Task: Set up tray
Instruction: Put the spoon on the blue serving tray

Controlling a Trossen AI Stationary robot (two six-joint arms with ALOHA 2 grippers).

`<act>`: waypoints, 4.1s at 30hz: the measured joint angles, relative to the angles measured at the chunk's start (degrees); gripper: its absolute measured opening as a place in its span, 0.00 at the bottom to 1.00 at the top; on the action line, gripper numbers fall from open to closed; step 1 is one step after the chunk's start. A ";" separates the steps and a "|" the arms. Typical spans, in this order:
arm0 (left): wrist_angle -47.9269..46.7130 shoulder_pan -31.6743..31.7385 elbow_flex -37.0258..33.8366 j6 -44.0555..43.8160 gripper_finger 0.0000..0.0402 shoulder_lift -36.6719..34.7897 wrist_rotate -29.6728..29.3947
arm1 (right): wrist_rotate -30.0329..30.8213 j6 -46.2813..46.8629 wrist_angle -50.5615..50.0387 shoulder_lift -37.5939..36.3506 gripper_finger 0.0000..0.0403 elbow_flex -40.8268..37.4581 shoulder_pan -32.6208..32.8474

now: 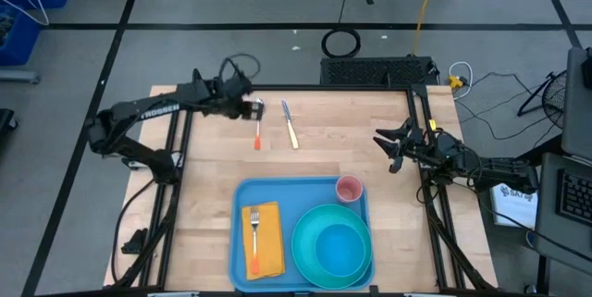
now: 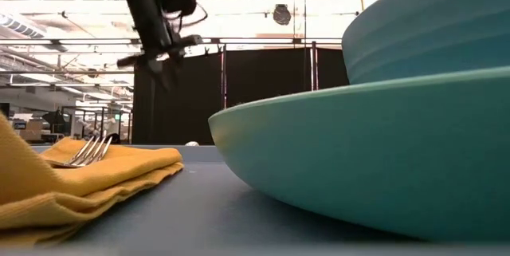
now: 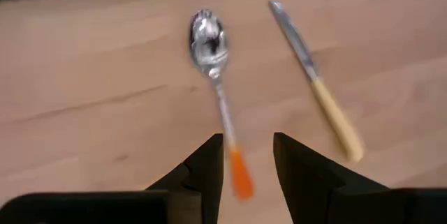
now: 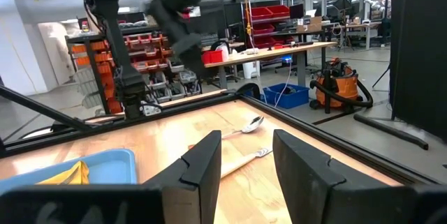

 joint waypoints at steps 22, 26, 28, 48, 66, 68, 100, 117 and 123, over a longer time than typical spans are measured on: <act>14.70 3.50 -3.56 -1.51 0.33 20.70 8.17 | 0.00 0.00 0.00 0.01 0.31 -0.01 0.00; 14.90 2.95 -1.97 -1.74 0.33 22.97 6.98 | 0.00 0.02 0.00 0.01 0.31 0.01 0.00; 14.60 2.83 -1.28 -1.61 0.33 23.76 6.68 | 0.00 0.01 0.00 0.01 0.31 0.01 -0.01; 12.21 3.24 -0.79 -3.01 0.33 24.61 1.83 | 0.00 0.01 0.00 0.01 0.31 0.01 -0.01; 8.28 1.54 -0.59 0.78 0.03 26.27 0.69 | 0.00 0.00 0.02 -0.01 0.31 -0.01 0.00; 8.12 0.74 -0.63 1.16 0.02 26.31 -0.34 | 0.00 0.02 0.02 -0.01 0.31 0.00 0.00; 31.54 -70.59 -4.47 -76.93 0.02 22.62 -28.95 | 0.00 0.00 0.00 -0.01 0.31 0.01 0.00; 22.13 -77.11 -0.44 -94.19 0.02 28.25 -27.66 | 0.00 0.00 0.02 -0.01 0.31 0.01 0.00; 21.81 -76.03 -0.44 -93.02 0.02 28.25 -27.13 | 0.00 0.00 0.02 -0.01 0.31 0.00 -0.01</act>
